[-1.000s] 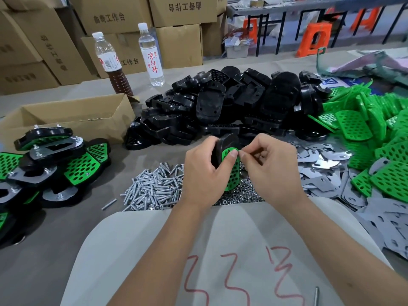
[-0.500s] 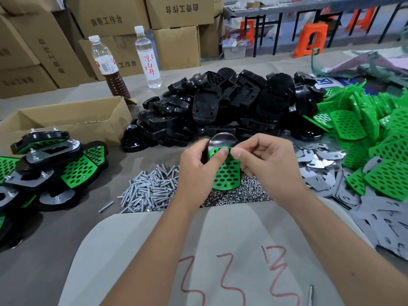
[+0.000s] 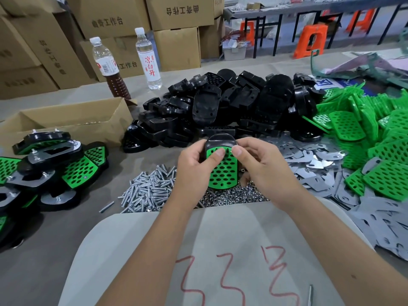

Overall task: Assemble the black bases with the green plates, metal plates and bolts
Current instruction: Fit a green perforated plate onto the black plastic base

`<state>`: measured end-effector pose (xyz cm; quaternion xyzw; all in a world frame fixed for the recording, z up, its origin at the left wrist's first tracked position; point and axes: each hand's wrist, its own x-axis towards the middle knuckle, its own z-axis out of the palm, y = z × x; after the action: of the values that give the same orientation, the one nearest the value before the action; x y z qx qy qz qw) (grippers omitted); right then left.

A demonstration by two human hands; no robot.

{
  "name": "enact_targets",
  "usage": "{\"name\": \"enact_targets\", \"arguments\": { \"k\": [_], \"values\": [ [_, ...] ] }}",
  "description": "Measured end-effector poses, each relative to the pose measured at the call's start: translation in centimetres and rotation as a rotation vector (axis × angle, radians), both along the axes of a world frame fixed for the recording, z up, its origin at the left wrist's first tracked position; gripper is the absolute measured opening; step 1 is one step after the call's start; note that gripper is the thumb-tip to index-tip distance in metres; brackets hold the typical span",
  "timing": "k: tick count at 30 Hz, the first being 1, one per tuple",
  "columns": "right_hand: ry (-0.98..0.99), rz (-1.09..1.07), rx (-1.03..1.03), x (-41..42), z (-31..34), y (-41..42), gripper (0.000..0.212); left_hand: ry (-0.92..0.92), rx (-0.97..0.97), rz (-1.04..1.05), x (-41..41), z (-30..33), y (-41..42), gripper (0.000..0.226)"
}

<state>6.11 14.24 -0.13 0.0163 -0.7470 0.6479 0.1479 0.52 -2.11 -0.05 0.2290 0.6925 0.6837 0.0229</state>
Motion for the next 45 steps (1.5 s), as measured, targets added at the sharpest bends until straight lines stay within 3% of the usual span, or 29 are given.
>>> {"name": "enact_targets", "arguments": {
  "k": [3, 11, 24, 29, 36, 41, 45],
  "values": [
    [-0.035, -0.01, 0.045, 0.0, -0.2, 0.2, 0.016, 0.028, -0.043, 0.012, 0.1, 0.0, 0.1, 0.018],
    [-0.034, 0.104, -0.099, 0.0, -0.2, 0.4, 0.015, 0.022, -0.005, -0.001, 0.0, 0.0, 0.0, 0.02],
    [-0.027, 0.016, -0.09, 0.0, -0.5, 0.4, 0.011, 0.103, -0.088, -0.004, 0.3, -0.1, 0.5, 0.021],
    [-0.036, 0.06, -0.113, 0.1, -0.5, 0.7, 0.011, 0.041, -0.051, -0.002, 0.1, -0.1, 0.5, 0.02],
    [-0.016, -0.068, 0.029, 0.0, -0.1, 0.6, 0.008, 0.077, -0.104, 0.046, 0.1, -0.3, 0.7, 0.022],
    [-0.107, -0.06, 0.106, 0.4, 1.2, 0.6, 0.009, 0.163, -0.155, 0.104, 0.1, 0.1, 0.8, 0.024],
    [-0.07, -0.113, 0.444, 1.5, 2.0, 2.4, 0.025, 0.184, -0.152, 0.152, 0.1, 0.0, 0.8, 0.025]
  ]
}}
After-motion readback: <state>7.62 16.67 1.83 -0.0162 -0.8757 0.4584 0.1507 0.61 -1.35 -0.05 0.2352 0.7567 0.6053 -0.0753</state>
